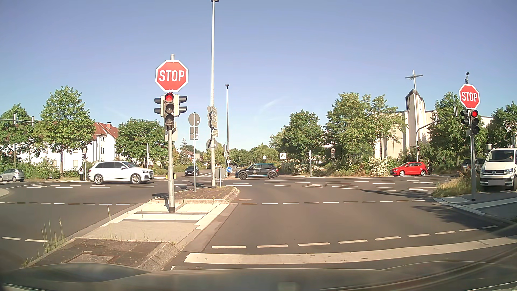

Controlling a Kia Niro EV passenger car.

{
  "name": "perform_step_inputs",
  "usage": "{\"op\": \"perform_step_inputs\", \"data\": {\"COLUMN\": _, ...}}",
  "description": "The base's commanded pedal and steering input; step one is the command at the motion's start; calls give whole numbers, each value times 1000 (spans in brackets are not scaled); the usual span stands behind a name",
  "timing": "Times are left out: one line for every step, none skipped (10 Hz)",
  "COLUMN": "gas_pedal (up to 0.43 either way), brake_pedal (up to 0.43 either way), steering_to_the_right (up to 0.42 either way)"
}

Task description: Follow the waypoints while adhering to traffic rules and regulations

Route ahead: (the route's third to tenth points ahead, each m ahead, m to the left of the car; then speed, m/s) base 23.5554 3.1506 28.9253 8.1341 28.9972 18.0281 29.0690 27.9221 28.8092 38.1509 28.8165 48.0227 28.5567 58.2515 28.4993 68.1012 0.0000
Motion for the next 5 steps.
{"op": "perform_step_inputs", "data": {"gas_pedal": 0, "brake_pedal": 305, "steering_to_the_right": 20}}
{"op": "perform_step_inputs", "data": {"gas_pedal": 0, "brake_pedal": 305, "steering_to_the_right": 19}}
{"op": "perform_step_inputs", "data": {"gas_pedal": 0, "brake_pedal": 311, "steering_to_the_right": 19}}
{"op": "perform_step_inputs", "data": {"gas_pedal": 0, "brake_pedal": 305, "steering_to_the_right": 19}}
{"op": "perform_step_inputs", "data": {"gas_pedal": 0, "brake_pedal": 305, "steering_to_the_right": 19}}
